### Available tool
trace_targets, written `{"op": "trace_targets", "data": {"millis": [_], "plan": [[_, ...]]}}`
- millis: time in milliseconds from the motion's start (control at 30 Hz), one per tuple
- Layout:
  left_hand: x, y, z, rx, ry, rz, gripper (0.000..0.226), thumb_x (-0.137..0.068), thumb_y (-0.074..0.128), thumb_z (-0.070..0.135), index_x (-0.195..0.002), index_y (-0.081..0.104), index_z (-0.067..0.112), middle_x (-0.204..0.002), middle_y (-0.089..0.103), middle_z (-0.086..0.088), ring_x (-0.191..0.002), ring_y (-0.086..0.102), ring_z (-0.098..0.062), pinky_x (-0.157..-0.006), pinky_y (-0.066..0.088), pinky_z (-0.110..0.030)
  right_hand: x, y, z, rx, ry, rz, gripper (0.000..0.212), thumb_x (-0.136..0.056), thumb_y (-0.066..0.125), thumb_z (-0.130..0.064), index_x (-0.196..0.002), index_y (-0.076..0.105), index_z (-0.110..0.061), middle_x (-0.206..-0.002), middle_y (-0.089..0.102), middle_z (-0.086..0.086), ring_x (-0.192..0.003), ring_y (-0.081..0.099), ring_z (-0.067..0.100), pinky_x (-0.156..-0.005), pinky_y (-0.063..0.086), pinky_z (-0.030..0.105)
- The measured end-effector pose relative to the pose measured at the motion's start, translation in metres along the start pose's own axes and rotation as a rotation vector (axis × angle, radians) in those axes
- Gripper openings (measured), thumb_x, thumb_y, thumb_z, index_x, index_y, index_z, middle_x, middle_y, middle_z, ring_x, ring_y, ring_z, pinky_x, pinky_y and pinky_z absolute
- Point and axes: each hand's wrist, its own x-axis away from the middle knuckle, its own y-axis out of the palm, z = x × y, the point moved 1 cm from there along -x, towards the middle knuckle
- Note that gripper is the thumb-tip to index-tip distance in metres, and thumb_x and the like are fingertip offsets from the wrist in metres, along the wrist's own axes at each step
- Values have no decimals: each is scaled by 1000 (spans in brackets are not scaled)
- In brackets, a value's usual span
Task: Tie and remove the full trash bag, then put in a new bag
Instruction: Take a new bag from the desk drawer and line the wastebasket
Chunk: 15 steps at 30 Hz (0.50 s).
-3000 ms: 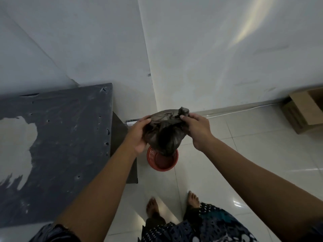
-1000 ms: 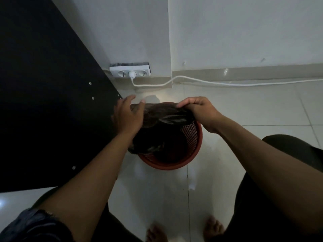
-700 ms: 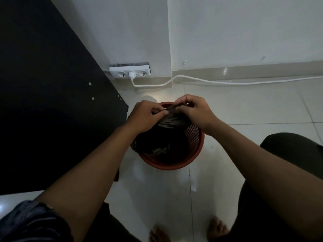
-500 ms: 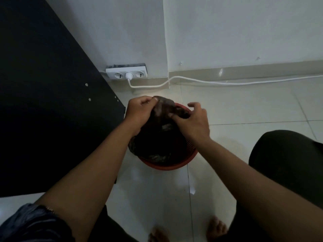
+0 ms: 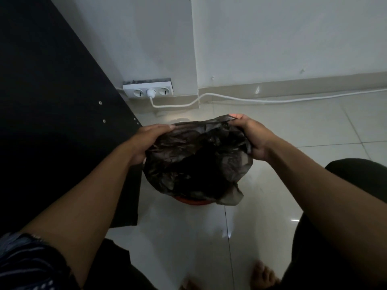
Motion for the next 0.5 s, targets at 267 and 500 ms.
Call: {"op": "trace_targets", "data": {"millis": [267,500], "plan": [[-34,13,-10,9,-96,258,22,-83,77,33,-97,74,17,-101,74,-10,-85,70,-23,-80,56,-30,-23,-2,11,318,-129,335,27,-84,76,-21,-63,62,-12,-54,59,2,-46,54,11,-51,48,21],[-50,10,-20,39,-355,165,46,-78,81,34,-107,63,3,-91,69,-14,-75,67,-25,-47,57,-29,-55,-19,36,331,61,561,25,-79,80,-27,-72,69,-5,-75,70,14,-68,69,27,-72,59,36]]}}
